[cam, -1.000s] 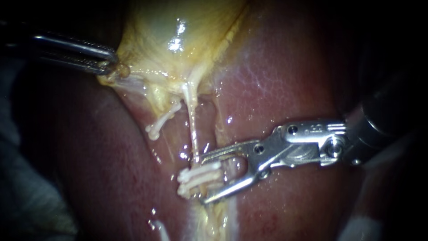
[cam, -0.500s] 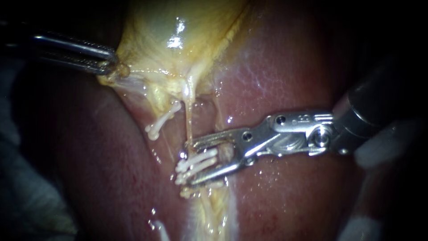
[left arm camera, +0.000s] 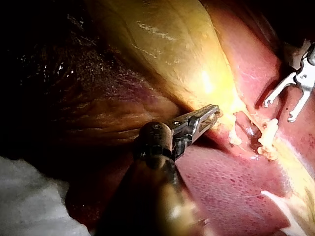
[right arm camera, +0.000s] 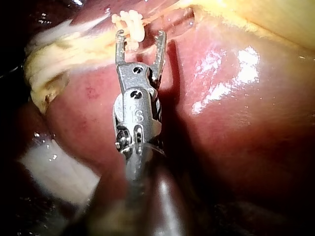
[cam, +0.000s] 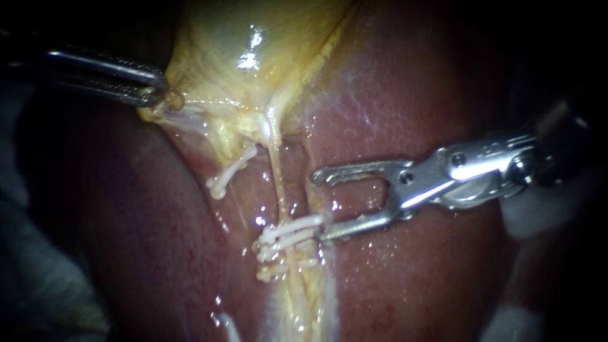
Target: Going back second clip right tube
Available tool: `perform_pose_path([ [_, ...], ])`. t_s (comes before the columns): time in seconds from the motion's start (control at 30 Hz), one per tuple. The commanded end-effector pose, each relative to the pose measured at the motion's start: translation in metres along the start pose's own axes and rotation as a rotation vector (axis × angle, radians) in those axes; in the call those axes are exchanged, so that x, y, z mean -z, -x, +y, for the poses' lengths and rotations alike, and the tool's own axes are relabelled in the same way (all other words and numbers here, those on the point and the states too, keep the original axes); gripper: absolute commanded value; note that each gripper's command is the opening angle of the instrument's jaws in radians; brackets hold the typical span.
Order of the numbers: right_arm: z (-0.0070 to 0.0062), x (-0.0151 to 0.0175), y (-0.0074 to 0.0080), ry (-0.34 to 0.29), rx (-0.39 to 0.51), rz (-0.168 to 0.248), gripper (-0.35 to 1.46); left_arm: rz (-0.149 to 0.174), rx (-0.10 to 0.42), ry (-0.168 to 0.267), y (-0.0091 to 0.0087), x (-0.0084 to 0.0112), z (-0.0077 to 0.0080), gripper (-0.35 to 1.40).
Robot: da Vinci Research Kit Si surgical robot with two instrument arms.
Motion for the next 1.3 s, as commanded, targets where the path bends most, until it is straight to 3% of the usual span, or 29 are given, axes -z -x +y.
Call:
perform_pose_path([
  [0.03,-0.0001,0.0008,-0.0003,0.004,0.007,-0.007,0.50,0.000,0.000,0.000,0.0000,0.0000,0.0000,-0.35],
  [0.33,-0.0007,0.0035,-0.0017,0.042,-0.009,-0.095,0.50,0.000,0.000,0.000,0.0000,0.0000,0.0000,-0.35],
  [0.6,-0.0008,0.0038,-0.0017,0.042,-0.010,-0.095,0.50,0.007,-0.003,-0.013,0.0004,-0.0018,-0.0004,-0.35],
  [0.97,-0.0008,0.0038,-0.0017,0.042,-0.010,-0.095,0.50,-0.005,-0.007,0.006,0.0006,-0.0062,-0.0014,-0.35],
  [1.3,-0.0008,0.0039,-0.0017,0.042,-0.010,-0.095,0.50,-0.007,-0.008,0.009,0.0006,-0.0066,-0.0015,-0.35],
])
